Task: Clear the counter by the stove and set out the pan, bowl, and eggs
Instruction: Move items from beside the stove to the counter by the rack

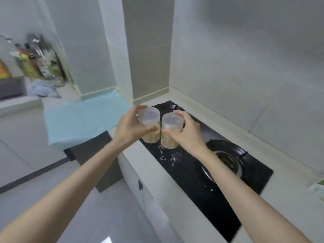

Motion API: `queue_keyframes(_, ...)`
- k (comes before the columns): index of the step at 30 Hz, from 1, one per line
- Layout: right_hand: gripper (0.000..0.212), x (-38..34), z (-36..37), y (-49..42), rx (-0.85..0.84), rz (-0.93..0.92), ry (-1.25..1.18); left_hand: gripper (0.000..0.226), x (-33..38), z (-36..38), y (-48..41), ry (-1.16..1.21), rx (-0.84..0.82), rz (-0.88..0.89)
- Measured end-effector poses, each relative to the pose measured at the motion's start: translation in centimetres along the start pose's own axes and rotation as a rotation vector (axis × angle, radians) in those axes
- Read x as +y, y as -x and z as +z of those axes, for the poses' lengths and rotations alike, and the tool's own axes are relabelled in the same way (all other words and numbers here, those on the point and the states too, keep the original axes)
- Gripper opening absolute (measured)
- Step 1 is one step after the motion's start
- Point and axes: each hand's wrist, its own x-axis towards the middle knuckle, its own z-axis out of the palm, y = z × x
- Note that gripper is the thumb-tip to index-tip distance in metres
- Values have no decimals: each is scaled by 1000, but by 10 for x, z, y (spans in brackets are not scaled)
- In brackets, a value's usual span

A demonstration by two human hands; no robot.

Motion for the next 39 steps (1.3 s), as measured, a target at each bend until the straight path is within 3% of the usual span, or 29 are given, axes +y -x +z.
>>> queue_keyframes(9,70,-164,242,33,-368,-181,-101,79,-132,-249,116,-133,288,-243)
queue_keyframes(19,72,-307,459,64,-741,-406,-146,78,-222,-442,225,-299,614,-497)
queue_keyframes(33,72,-460,713,-14,-1032,-695,-235,79,-333,-640,199,-441,928,-782)
queue_keyframes(39,72,-514,798,-37,-1071,-741,-253,80,-370,-711,191,-486,1004,-853)
